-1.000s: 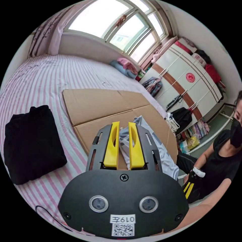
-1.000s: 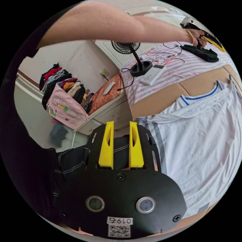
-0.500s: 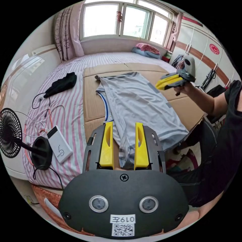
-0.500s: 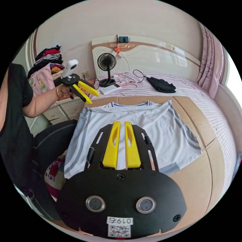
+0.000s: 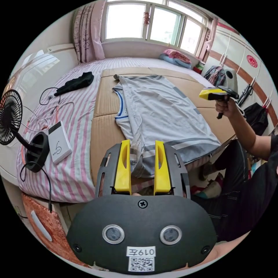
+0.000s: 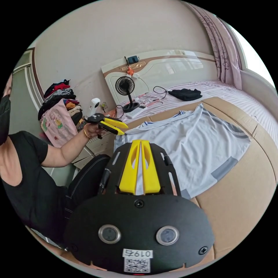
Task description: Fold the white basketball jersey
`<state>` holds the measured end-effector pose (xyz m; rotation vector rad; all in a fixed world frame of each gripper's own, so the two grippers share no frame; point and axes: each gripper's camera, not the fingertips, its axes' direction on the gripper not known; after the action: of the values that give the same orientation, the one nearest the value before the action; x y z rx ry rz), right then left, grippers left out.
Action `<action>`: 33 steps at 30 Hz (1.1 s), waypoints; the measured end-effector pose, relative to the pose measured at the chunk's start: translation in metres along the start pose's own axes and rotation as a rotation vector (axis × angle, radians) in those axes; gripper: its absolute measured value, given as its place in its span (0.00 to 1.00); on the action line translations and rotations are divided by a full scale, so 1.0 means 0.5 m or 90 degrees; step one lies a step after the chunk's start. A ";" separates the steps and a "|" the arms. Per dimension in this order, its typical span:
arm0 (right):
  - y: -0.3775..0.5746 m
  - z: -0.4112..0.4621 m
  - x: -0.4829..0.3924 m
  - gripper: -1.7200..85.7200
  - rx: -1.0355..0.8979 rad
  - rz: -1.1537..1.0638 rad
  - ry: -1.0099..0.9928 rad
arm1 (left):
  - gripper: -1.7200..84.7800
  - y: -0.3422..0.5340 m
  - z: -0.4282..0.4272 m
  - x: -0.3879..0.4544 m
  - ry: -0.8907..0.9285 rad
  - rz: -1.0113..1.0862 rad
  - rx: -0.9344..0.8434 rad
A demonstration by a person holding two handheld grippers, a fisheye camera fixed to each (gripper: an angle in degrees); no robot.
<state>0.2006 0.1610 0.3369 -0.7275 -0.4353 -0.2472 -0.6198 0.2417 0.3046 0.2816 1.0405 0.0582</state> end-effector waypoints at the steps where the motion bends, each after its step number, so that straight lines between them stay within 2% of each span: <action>1: 0.016 -0.016 -0.027 0.01 0.020 0.004 0.002 | 0.15 0.004 -0.002 -0.002 0.004 -0.009 0.006; 7: 0.075 -0.053 -0.087 0.01 0.081 0.064 -0.006 | 0.15 0.006 0.002 0.050 -0.053 0.026 -0.029; 9: 0.071 -0.055 -0.090 0.01 0.086 0.078 -0.004 | 0.14 -0.008 0.022 0.089 -0.135 0.065 -0.094; 12: 0.035 -0.048 -0.097 0.01 0.061 0.075 0.004 | 0.12 -0.018 0.040 0.126 -0.214 0.088 -0.154; 16: -0.039 -0.040 -0.123 0.01 0.043 0.045 0.026 | 0.11 -0.015 0.052 0.148 -0.207 0.087 -0.182; 20: -0.111 -0.029 -0.157 0.01 0.048 0.015 0.041 | 0.09 0.002 0.072 0.148 -0.260 0.100 -0.213; 22: -0.139 -0.019 -0.168 0.01 0.053 0.009 0.041 | 0.07 0.012 0.065 0.139 -0.243 0.099 -0.189; 27: -0.222 0.036 -0.174 0.01 0.030 0.014 0.036 | 0.04 0.048 0.014 0.067 -0.143 0.004 -0.078; 33: -0.347 0.160 -0.158 0.01 -0.061 0.037 0.060 | 0.04 0.099 -0.009 -0.032 -0.051 -0.132 -0.021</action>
<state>0.0437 0.0957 0.4548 -0.8183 -0.3134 -0.2484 -0.6275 0.2872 0.3285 0.1447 0.9827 -0.1215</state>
